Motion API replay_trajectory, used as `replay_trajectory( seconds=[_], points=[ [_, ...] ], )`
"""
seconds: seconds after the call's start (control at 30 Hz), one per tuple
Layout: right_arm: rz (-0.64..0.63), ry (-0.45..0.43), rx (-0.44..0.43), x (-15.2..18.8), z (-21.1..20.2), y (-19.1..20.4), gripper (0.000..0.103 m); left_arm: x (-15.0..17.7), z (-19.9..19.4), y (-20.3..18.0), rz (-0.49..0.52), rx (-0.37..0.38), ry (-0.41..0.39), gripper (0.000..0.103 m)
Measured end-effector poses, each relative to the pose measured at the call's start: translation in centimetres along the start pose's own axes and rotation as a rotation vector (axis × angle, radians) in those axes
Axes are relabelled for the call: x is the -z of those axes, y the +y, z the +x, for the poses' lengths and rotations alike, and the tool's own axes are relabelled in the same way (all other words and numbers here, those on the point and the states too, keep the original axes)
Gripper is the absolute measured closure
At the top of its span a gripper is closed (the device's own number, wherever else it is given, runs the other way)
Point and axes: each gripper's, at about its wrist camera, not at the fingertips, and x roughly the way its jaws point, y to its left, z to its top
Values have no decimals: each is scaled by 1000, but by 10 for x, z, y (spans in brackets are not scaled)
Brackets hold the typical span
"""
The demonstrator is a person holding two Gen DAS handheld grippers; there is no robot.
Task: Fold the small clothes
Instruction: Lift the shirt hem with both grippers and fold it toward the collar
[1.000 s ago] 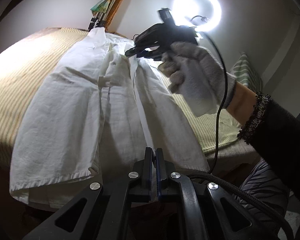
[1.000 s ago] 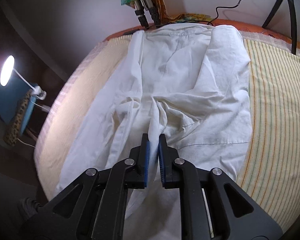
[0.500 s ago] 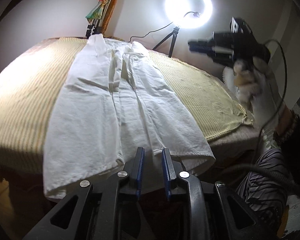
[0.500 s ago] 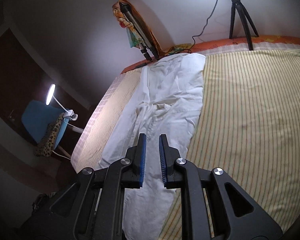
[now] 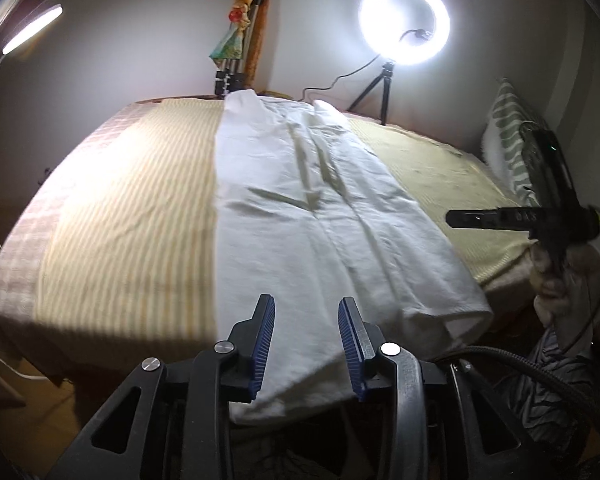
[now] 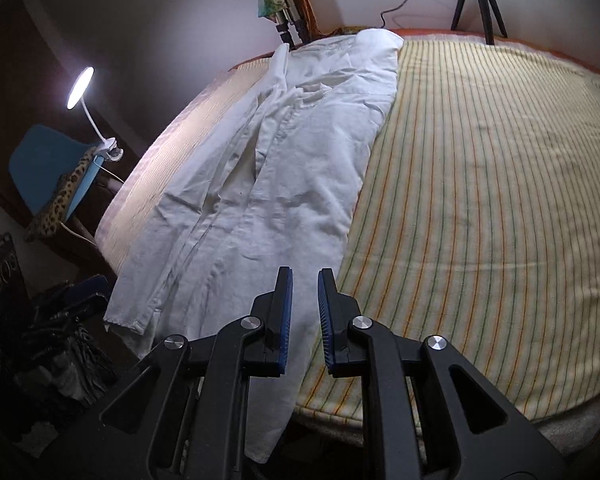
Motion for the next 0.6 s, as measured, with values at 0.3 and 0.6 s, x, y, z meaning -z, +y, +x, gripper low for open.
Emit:
replay_trajectory(
  seconds=[0.3,0.6],
  points=[
    [0,42,29,0,35,9,89,-20,37,21,6,-12,33,69],
    [43,95,-17,53,-21,6,83,4,22,25,33,36,91,61]
  ],
)
